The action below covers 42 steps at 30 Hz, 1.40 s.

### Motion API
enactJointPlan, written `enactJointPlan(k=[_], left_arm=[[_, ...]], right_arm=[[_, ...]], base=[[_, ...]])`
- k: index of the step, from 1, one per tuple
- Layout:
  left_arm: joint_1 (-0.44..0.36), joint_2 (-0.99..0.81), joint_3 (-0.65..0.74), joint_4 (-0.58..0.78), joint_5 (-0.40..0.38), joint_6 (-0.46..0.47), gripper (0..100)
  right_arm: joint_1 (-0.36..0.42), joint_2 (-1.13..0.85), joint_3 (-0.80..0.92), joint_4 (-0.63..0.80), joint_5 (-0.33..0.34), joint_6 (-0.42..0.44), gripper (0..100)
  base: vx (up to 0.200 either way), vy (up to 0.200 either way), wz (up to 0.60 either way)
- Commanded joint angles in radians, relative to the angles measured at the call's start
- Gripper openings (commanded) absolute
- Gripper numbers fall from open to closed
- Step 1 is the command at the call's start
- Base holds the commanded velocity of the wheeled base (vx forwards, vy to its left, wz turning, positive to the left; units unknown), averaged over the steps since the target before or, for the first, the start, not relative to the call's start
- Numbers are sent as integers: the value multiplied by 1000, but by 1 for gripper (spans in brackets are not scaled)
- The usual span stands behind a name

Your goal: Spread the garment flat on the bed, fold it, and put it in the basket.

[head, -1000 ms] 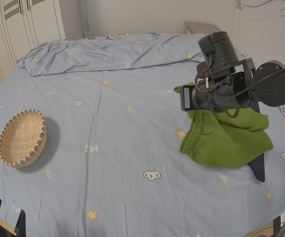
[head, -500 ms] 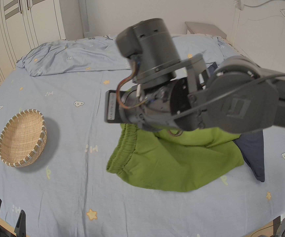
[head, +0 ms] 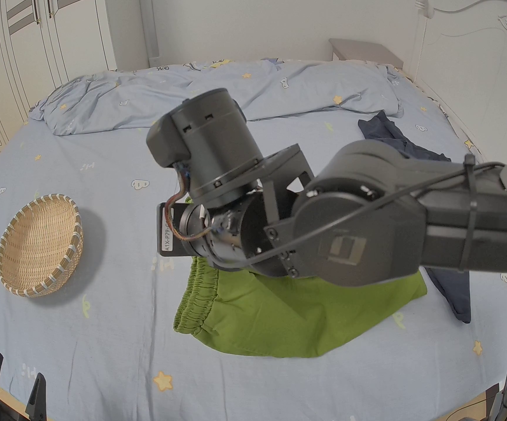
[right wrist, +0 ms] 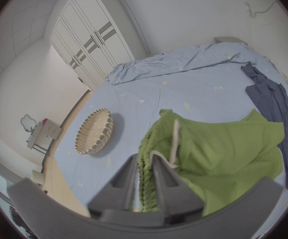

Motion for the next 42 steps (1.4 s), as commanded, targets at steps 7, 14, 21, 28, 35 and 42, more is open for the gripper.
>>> enactJointPlan(k=[7,14,21,28,35,42], left_arm=[[-1,-16,2,2,-1,2,100],[0,-16,2,0,5,-1,100],[-37,154,-481,-1,-23,-171,100],[-80,481,-496,40,-192,-197,100],[-198,792,-446,20,-428,-372,100],[-250,1022,-327,-58,-478,-300,100]], right_arm=[[-8,56,0,9,-14,-82,100],[-85,9,44,8,-12,-70,100],[-283,-264,235,3,68,-70,100],[-419,-435,446,1,172,-72,100],[-609,-600,721,-20,269,-110,100],[-697,-676,879,-143,333,-138,100]], base=[[0,0,0],[0,0,0],[0,0,0],[0,0,0],[0,0,0],[0,0,0]])
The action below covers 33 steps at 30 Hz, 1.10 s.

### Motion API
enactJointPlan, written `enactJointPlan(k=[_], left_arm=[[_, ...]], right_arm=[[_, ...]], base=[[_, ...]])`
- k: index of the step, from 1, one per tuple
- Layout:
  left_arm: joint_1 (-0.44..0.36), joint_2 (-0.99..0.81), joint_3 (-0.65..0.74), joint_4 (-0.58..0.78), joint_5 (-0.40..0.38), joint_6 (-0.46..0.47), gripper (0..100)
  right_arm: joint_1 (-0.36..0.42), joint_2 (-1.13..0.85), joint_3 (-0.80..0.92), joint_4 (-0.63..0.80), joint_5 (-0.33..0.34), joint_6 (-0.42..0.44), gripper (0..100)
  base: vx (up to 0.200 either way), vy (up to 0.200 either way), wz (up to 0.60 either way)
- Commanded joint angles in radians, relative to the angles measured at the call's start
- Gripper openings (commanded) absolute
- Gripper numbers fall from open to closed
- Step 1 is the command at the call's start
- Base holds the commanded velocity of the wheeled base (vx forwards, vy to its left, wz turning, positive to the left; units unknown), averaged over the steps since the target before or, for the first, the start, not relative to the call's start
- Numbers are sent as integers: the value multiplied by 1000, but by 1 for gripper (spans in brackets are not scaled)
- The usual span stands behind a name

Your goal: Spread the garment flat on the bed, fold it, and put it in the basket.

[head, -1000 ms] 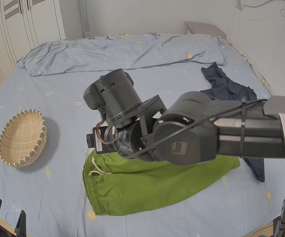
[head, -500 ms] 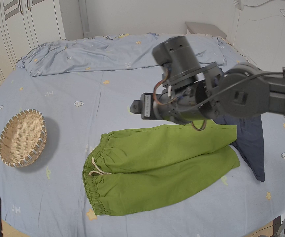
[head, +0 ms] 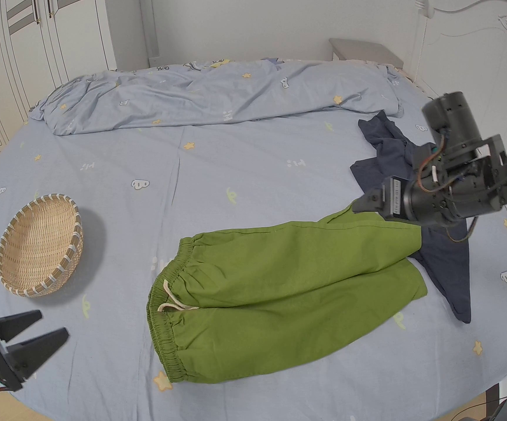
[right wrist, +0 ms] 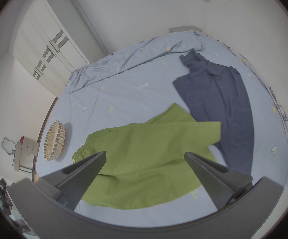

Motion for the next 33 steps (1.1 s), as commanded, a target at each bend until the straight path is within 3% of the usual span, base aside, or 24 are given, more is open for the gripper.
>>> enactJointPlan(k=[1,6,11,19,33], left_arm=[[-89,489,132,-166,-104,54,100],[-77,630,258,-364,-109,79,100],[-83,660,342,-399,-115,149,100],[-118,728,330,-418,-115,166,100],[-206,1045,261,-662,-106,165,100]], right_arm=[[-164,-234,303,-144,81,-42,100],[-161,-255,363,-179,89,-80,100],[-166,-252,380,-180,90,-82,100],[-158,-248,384,-180,92,-82,100],[-161,-246,387,-180,92,-80,100]], base=[[0,0,0],[0,0,0],[0,0,0],[0,0,0],[0,0,0]])
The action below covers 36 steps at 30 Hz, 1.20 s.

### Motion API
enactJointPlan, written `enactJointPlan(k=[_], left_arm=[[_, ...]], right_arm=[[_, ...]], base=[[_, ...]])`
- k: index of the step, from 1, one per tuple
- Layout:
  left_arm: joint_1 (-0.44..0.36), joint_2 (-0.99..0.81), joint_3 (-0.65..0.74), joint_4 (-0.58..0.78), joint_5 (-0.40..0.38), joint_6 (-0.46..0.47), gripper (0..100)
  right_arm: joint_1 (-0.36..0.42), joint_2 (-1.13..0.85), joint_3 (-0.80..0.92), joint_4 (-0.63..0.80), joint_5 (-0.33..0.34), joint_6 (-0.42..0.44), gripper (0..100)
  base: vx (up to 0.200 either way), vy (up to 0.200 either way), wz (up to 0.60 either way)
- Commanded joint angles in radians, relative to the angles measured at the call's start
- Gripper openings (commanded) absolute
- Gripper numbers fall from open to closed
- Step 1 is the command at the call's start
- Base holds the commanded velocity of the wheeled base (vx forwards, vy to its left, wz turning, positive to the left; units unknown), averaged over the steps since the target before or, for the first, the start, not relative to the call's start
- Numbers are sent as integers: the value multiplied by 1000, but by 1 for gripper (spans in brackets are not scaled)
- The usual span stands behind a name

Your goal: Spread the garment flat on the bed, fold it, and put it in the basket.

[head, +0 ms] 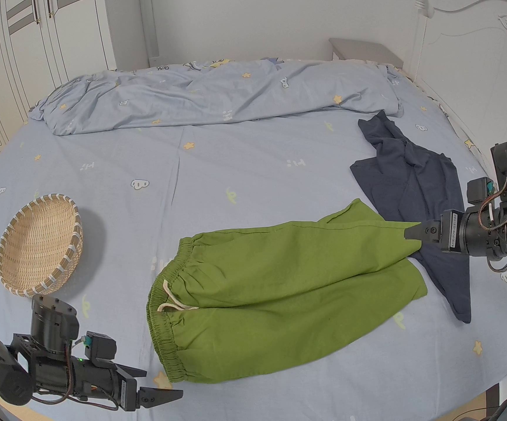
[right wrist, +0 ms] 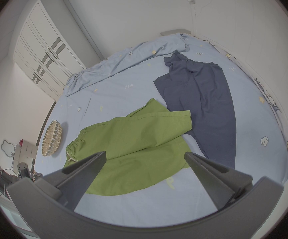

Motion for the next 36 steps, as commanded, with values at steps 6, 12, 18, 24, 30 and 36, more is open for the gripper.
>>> enactJointPlan(k=[6,12,18,24,30,36], left_arm=[[-43,179,-83,-68,5,-5,100],[-59,209,-104,-71,5,-5,100],[-73,216,-107,-110,5,-6,0],[-71,244,-112,-114,5,-6,0],[-66,244,-106,-113,5,-6,0],[39,144,-35,-113,-4,-5,0]], right_arm=[[-5,2,6,-1,1,0,100],[-5,2,8,-1,-1,0,100],[-2,3,8,-1,-1,0,100],[-5,3,8,-1,-1,0,100],[-5,3,8,-1,1,0,100],[-5,5,9,5,16,-3,100]], base=[[0,0,0],[0,0,0],[0,0,0],[0,0,0],[0,0,0],[0,0,0]])
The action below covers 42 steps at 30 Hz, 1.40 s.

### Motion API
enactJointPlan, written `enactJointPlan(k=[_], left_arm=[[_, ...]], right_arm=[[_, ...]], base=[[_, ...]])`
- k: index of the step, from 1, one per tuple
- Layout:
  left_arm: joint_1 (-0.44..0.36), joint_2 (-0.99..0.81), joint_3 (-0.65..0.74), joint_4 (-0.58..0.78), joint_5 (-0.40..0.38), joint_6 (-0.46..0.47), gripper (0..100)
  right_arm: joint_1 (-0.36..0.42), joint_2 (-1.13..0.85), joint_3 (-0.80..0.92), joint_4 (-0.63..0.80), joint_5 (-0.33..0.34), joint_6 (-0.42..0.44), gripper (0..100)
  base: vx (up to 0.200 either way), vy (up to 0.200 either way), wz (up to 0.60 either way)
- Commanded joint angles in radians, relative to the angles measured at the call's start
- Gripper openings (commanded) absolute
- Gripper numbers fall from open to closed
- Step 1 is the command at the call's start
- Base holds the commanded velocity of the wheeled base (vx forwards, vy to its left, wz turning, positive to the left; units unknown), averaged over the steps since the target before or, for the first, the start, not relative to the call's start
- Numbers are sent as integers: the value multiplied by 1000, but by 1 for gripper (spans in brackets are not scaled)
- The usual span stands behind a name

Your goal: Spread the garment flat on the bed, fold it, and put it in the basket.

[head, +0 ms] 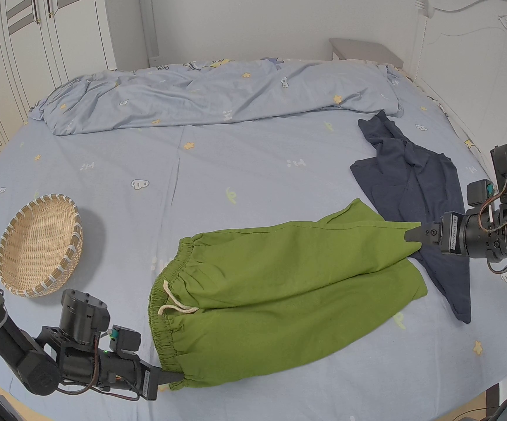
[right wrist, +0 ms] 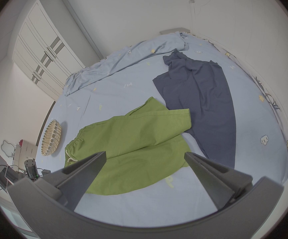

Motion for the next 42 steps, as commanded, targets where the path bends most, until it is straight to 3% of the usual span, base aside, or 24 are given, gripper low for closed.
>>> enactJointPlan(k=[1,3,4,6,10,17,20,25,26,34,42], left_arm=[[124,-117,65,4,-6,-1,0],[162,-138,73,9,-6,-1,0],[225,-173,88,10,-6,-12,0],[282,-210,100,12,-6,-41,0],[357,-246,140,16,-6,-58,0],[354,-223,177,16,-29,-47,0],[356,-212,178,16,-61,-37,0],[356,-209,186,16,-73,-23,0],[359,-209,186,15,-73,-21,0],[356,-193,186,15,-73,-20,0],[354,-195,186,15,-75,-20,0]], right_arm=[[-1,4,1,17,52,-2,100],[-10,5,0,30,92,-1,100],[-44,11,-8,61,164,-2,100],[-79,37,-14,80,210,-2,100],[-150,107,3,81,225,-16,100],[-256,195,130,76,360,-83,100],[-266,248,172,64,403,-114,100],[-266,315,236,-55,463,-129,100],[-263,337,267,-138,506,-132,100],[-231,409,288,-221,531,-151,100],[-234,418,294,-250,610,-146,100]], base=[[0,0,0],[0,0,0],[0,0,0],[0,0,0],[0,0,0],[0,0,0],[0,0,0],[0,0,0],[0,0,0],[0,0,0],[0,0,0]])
